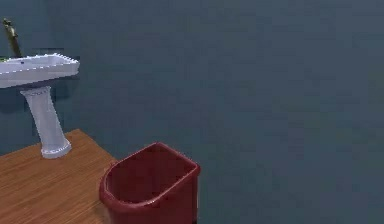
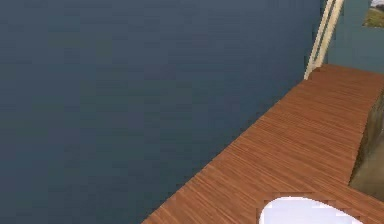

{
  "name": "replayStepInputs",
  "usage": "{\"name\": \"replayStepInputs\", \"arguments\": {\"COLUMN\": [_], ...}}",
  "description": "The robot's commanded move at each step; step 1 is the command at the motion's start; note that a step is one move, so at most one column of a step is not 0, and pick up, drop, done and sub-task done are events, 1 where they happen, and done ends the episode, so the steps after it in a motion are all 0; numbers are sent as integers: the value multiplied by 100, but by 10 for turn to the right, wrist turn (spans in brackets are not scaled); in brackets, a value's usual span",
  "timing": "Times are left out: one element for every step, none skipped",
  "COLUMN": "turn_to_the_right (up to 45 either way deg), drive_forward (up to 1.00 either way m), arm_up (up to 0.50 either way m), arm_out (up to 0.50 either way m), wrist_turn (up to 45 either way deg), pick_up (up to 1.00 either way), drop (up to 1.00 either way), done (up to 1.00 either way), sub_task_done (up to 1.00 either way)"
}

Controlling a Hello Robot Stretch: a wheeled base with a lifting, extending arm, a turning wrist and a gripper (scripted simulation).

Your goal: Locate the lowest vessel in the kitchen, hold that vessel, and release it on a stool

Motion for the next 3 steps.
{"name": "replayStepInputs", "arguments": {"turn_to_the_right": [450,450,150], "drive_forward": [0,0,0], "arm_up": [0,0,0], "arm_out": [0,0,0], "wrist_turn": [0,0,0], "pick_up": [0,0,0], "drop": [0,0,0], "done": [0,0,0], "sub_task_done": [0,0,0]}}
